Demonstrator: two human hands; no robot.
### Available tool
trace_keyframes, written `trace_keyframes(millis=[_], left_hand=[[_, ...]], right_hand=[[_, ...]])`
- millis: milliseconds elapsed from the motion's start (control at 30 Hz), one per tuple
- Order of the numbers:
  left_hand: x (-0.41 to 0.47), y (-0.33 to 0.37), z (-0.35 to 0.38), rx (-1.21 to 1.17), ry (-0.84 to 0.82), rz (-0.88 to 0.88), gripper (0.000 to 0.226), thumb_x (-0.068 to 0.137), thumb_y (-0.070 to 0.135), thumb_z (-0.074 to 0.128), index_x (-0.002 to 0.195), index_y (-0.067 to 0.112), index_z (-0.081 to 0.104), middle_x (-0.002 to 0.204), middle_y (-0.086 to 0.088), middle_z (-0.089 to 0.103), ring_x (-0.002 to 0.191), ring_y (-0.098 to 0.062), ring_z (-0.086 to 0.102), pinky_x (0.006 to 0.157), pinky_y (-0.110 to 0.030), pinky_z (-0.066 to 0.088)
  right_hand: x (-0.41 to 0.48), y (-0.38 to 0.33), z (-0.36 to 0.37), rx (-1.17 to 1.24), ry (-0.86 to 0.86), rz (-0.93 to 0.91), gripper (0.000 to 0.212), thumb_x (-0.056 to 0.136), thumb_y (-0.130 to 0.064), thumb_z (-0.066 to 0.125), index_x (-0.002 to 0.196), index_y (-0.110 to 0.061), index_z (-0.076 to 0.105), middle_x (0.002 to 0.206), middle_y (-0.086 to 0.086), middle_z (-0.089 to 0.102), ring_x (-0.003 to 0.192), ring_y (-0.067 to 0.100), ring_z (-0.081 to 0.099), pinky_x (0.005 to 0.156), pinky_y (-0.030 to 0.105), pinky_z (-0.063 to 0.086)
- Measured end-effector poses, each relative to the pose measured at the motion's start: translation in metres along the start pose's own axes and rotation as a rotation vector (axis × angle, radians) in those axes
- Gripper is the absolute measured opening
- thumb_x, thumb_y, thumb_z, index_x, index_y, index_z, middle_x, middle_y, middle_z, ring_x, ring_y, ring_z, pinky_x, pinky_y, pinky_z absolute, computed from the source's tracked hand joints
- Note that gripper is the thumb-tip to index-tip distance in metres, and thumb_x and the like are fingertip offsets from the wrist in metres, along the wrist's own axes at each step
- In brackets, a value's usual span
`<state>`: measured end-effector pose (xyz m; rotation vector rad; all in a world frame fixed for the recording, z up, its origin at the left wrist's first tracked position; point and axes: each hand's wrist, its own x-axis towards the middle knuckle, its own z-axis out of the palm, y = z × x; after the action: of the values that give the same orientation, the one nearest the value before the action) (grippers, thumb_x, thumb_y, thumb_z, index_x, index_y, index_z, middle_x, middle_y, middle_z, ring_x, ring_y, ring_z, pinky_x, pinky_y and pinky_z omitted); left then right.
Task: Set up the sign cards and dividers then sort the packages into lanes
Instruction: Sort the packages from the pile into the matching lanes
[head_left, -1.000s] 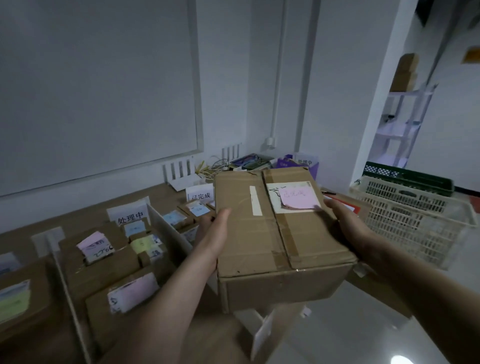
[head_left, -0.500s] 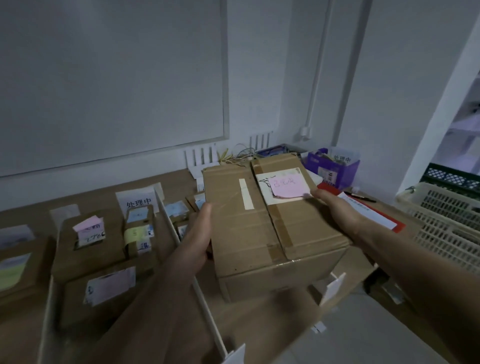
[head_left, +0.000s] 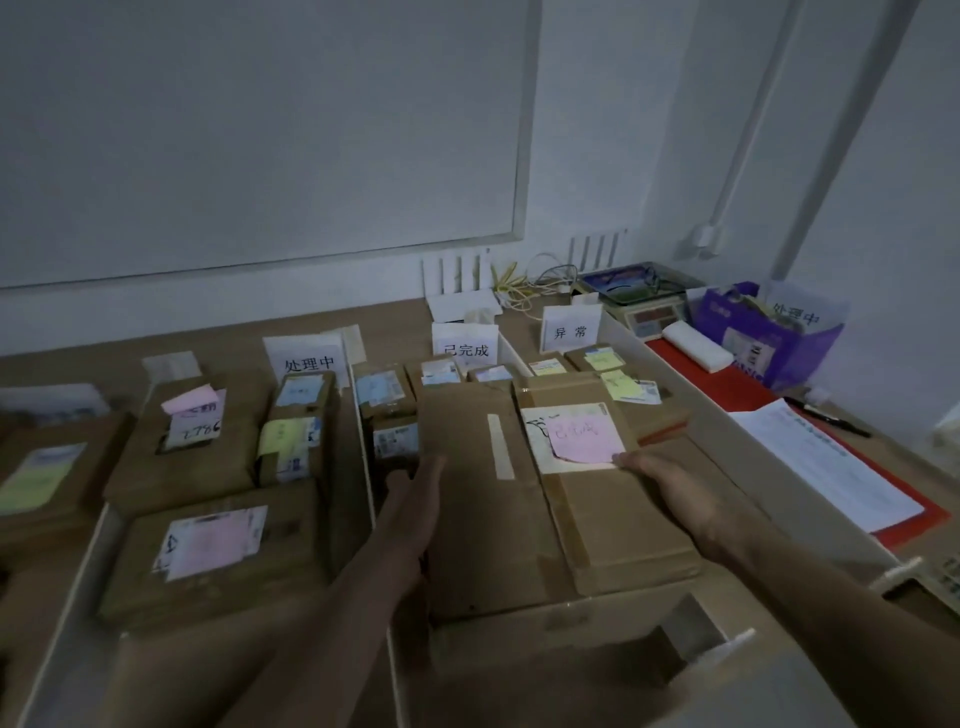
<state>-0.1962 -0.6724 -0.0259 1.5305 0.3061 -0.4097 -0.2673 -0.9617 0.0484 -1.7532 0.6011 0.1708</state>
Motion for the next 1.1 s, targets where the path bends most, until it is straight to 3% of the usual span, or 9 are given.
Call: trace_keyframes(millis=[167,267,333,500,633,700,833,933,1100], left_hand=[[-0.032,-0.011,0.015,-0.027,0.171,0.009,0.102,0.068,0.074,0.061,0.146,0.011,0.044,0.131,-0.018,0.062,0.109,-0.036,0.066,0.094,-0.053,0.055],[-0.045,-0.018,0.021,0.009,0.223,-0.025,0.06,0.09,0.061,0.055,0.124,0.013,0.065,0.115,-0.013,0.071,0.098,-0.028,0.071,0.083,-0.039,0.058],[-0.049,-0.023,0.024,0.032,0.267,-0.02,0.044,0.096,0.051,0.053,0.118,0.014,0.065,0.106,-0.008,0.072,0.092,-0.023,0.07,0.069,-0.032,0.053],[-0.051,-0.03,0.029,0.077,0.345,-0.018,0.055,0.093,0.047,0.059,0.135,0.014,0.047,0.117,-0.006,0.061,0.102,-0.022,0.06,0.079,-0.034,0.05],[-0.046,-0.031,0.028,0.144,0.349,-0.038,0.052,0.091,0.036,0.064,0.134,0.014,0.046,0.11,-0.003,0.061,0.098,-0.022,0.061,0.078,-0.033,0.051],[-0.042,-0.035,0.025,0.177,0.342,-0.061,0.051,0.088,0.026,0.067,0.132,0.013,0.046,0.113,-0.007,0.063,0.098,-0.023,0.063,0.077,-0.033,0.052],[-0.033,-0.042,0.021,0.228,0.3,-0.093,0.05,0.084,0.009,0.065,0.13,0.007,0.046,0.108,-0.008,0.065,0.095,-0.023,0.064,0.072,-0.032,0.055],[-0.025,-0.046,0.02,0.27,0.283,-0.104,0.051,0.084,0.015,0.063,0.133,0.007,0.05,0.106,-0.009,0.068,0.096,-0.026,0.066,0.08,-0.036,0.058],[-0.013,-0.042,0.02,0.36,0.326,-0.087,0.051,0.087,0.014,0.063,0.135,0.01,0.048,0.119,-0.011,0.063,0.104,-0.026,0.062,0.093,-0.041,0.055]], right_hand=[[0.041,0.027,0.0,-0.046,-0.077,-0.031,0.058,0.07,-0.061,0.073,0.112,-0.021,0.073,0.1,0.006,0.078,0.096,0.029,0.073,0.097,0.049,0.054],[0.051,0.039,0.001,-0.063,-0.138,-0.057,0.051,0.082,-0.055,0.069,0.116,-0.018,0.07,0.1,0.008,0.077,0.095,0.029,0.072,0.095,0.048,0.055],[0.056,0.043,0.003,-0.079,-0.161,-0.071,0.065,0.073,-0.063,0.069,0.119,-0.017,0.069,0.102,0.008,0.076,0.096,0.03,0.072,0.097,0.05,0.054],[0.071,0.056,0.008,-0.102,-0.156,-0.102,0.087,0.055,-0.075,0.065,0.124,-0.022,0.067,0.112,0.005,0.071,0.102,0.028,0.067,0.099,0.051,0.052],[0.069,0.055,0.017,-0.062,-0.241,-0.049,0.046,0.09,-0.046,0.067,0.123,-0.015,0.056,0.102,0.001,0.066,0.095,0.02,0.064,0.08,0.033,0.053],[0.071,0.058,0.021,-0.053,-0.251,-0.017,0.036,0.096,-0.039,0.063,0.123,-0.019,0.052,0.102,0.0,0.064,0.093,0.018,0.062,0.07,0.029,0.05],[0.077,0.066,0.029,-0.009,-0.302,-0.001,0.056,0.089,-0.046,0.069,0.134,-0.015,0.058,0.114,0.008,0.072,0.103,0.026,0.069,0.092,0.043,0.057],[0.077,0.068,0.036,-0.003,-0.36,-0.02,0.052,0.091,-0.045,0.066,0.135,-0.019,0.057,0.114,0.004,0.071,0.104,0.021,0.068,0.081,0.032,0.055],[0.087,0.075,0.046,0.008,-0.376,-0.048,0.09,0.064,-0.066,0.075,0.142,-0.029,0.051,0.13,0.003,0.066,0.119,0.026,0.062,0.106,0.05,0.048]])
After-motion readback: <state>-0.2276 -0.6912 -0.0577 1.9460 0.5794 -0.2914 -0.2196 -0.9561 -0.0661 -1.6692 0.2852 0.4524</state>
